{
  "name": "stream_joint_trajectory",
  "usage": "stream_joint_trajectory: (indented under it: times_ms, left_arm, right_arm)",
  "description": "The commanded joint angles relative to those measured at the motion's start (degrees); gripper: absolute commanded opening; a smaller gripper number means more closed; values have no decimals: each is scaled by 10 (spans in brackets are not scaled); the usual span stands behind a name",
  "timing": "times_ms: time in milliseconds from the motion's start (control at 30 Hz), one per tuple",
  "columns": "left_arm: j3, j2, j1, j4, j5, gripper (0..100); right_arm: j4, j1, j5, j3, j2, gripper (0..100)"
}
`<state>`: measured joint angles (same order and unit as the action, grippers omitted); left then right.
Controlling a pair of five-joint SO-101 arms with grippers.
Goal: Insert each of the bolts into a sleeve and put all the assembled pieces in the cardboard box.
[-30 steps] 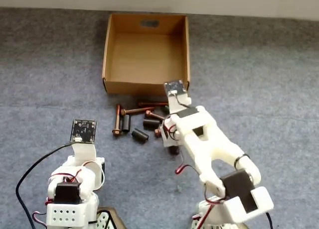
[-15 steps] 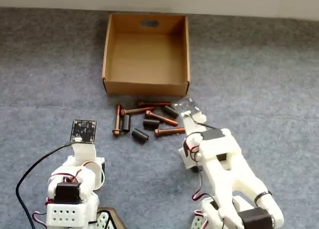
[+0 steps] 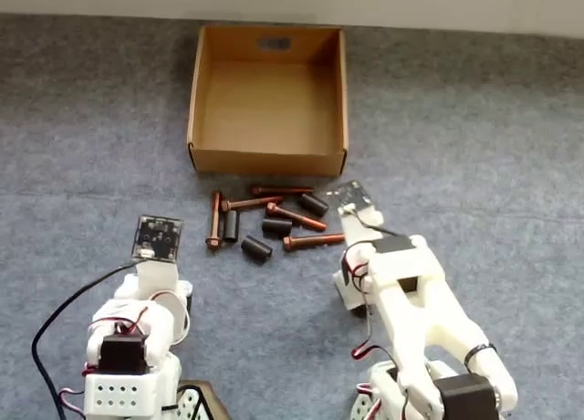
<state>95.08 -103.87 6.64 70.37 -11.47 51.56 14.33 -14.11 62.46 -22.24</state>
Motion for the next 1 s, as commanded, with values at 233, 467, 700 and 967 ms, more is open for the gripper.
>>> stream_joint_trajectory:
  times_ms: [233,467,700,967]
  left_arm:
    - [-178,21,88,-120,-61,169]
    - [-385,386,31,-71,-62,189]
    - [-588,755,-51,33,-34,189]
    - [-713,954,-68,7,6,192]
  right_arm:
    - [21,-7,76,1,-258,5]
    - [49,-7,92,-26,-313,5]
    - [36,-7,144,-11,-314,5]
    - [-44,-7,149,80,-314,5]
